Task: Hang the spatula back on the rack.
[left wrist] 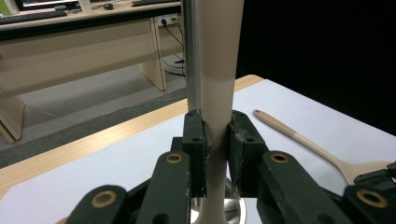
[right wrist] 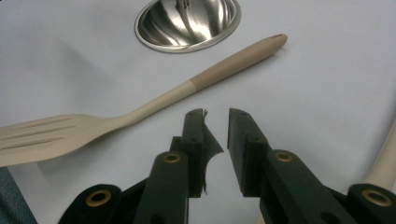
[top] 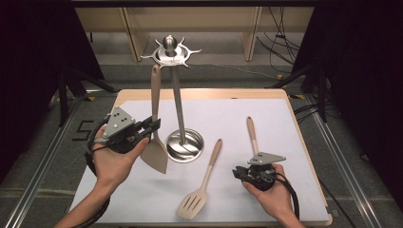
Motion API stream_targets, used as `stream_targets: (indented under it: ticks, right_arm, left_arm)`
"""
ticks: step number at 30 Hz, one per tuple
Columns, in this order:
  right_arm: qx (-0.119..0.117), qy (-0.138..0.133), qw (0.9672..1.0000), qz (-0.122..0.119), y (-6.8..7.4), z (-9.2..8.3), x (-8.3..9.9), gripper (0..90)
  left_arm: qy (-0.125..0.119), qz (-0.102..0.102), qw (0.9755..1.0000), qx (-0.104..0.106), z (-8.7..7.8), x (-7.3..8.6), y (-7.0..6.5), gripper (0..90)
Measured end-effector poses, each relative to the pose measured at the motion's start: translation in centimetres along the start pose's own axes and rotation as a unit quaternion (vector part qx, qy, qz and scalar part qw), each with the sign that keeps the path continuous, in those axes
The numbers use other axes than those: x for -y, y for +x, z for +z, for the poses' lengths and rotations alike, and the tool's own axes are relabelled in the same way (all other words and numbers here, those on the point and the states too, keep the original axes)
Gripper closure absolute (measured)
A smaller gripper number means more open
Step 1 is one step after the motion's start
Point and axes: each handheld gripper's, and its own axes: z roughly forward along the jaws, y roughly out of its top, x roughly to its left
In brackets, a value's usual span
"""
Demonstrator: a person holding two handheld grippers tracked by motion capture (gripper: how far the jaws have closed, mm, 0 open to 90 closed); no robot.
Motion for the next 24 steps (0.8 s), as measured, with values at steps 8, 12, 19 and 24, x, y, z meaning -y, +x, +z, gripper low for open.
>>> stream_targets:
  ticks: [8, 12, 19, 24]
  right_arm:
    - [-0.003, 0.002, 1.0000, -0.005, -0.1, 0.0, 0.0, 77.1]
    - [0.000, 0.001, 1.0000, -0.008, -0.1, 0.0, 0.0, 77.2]
    - [0.003, 0.002, 1.0000, -0.007, -0.1, 0.0, 0.0, 77.1]
    - [0.002, -0.007, 0.9999, -0.015, -0.2, 0.1, 0.1, 77.2]
  left_arm:
    - [0.005, -0.014, 0.9999, 0.001, 0.6, 0.0, 0.3, 77.9]
    - [0.007, -0.015, 0.9999, -0.003, 0.8, 0.0, 0.5, 77.9]
    - [0.009, -0.020, 0.9997, -0.007, 1.3, 0.0, 0.9, 77.9]
    - [0.009, -0.019, 0.9997, -0.010, 1.5, 0.0, 1.3, 77.8]
